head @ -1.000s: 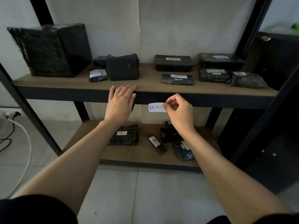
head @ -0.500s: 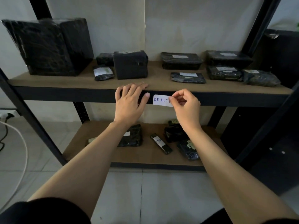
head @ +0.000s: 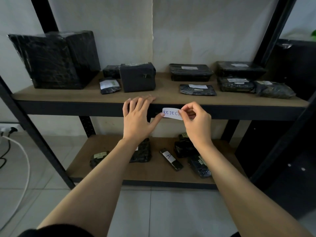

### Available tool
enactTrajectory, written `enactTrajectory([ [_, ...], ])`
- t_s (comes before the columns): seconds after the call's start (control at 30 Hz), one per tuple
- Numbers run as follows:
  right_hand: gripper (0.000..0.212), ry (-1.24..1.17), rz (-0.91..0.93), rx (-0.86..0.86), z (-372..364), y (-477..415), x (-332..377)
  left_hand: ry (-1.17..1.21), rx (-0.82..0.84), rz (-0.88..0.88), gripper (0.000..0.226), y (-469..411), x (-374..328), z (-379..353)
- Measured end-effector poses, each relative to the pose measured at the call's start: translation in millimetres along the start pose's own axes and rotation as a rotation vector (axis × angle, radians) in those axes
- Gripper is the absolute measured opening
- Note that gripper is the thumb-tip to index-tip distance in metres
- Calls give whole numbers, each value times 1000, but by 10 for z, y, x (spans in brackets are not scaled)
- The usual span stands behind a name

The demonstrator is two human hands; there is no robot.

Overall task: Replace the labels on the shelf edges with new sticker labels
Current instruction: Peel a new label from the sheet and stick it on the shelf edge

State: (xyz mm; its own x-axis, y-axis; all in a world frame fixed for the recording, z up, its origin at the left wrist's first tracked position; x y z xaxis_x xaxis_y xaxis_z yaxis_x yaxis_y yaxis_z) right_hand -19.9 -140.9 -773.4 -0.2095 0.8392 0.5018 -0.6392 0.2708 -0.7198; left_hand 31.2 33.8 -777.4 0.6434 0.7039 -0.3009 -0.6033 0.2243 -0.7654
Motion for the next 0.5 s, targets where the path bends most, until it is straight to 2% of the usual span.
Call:
enactTrajectory([
  [0.2,11,5,2,-21,-10,14,17,28,-79,45,51,-7,-28,-27],
  [0.5,10,18,-4,-28,-17,17,34,29,-113,42,50,-1,-44,-34],
])
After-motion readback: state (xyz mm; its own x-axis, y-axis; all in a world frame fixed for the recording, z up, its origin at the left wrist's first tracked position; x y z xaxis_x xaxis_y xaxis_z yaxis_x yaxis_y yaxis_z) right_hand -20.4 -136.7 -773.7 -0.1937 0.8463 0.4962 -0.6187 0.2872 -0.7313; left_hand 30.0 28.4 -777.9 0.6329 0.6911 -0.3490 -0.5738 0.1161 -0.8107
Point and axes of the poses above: each hand's wrist, its own y-axis away from the middle knuckle, its own z-axis out of the back of the hand, x = y × z, the point moved 4 cm from there along -y, towards the middle knuckle, and after that the axes turned 14 degrees about y, right-handed, at the moved point
